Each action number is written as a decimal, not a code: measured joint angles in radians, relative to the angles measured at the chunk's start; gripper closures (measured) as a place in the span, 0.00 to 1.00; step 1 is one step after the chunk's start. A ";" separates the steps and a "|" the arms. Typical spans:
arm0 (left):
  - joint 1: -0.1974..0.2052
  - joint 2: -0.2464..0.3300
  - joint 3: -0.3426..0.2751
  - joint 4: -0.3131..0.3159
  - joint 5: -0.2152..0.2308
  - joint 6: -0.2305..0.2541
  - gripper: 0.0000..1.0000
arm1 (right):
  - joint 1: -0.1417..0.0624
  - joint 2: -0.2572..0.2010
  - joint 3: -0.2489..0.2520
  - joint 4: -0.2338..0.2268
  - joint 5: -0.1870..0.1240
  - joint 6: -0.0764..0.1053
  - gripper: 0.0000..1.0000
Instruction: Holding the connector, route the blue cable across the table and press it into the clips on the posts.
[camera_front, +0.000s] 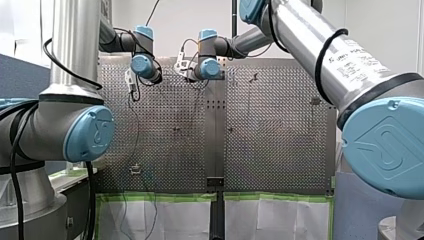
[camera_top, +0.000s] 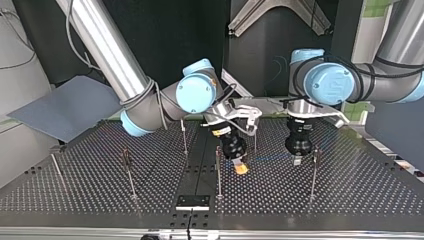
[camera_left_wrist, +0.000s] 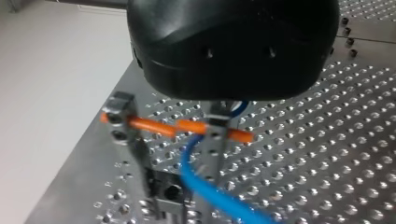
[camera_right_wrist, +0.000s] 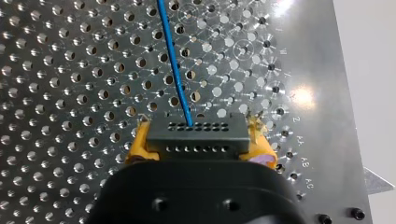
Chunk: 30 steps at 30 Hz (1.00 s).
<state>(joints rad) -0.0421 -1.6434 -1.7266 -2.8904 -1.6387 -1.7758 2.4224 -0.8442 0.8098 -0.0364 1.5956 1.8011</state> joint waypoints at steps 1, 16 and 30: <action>-0.001 0.000 -0.004 -0.004 -0.004 0.001 1.00 | 0.001 0.000 0.000 0.001 0.000 0.000 1.00; -0.025 0.007 -0.120 0.018 -0.062 0.026 1.00 | 0.008 0.005 0.090 0.003 0.006 0.010 1.00; -0.055 0.007 -0.252 0.057 -0.072 0.017 1.00 | 0.000 0.006 0.165 0.003 0.006 0.011 1.00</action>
<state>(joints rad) -0.0972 -1.6367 -1.9789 -2.8338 -1.7110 -1.7591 2.4227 -0.8382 0.9750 -0.0337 1.6016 1.8118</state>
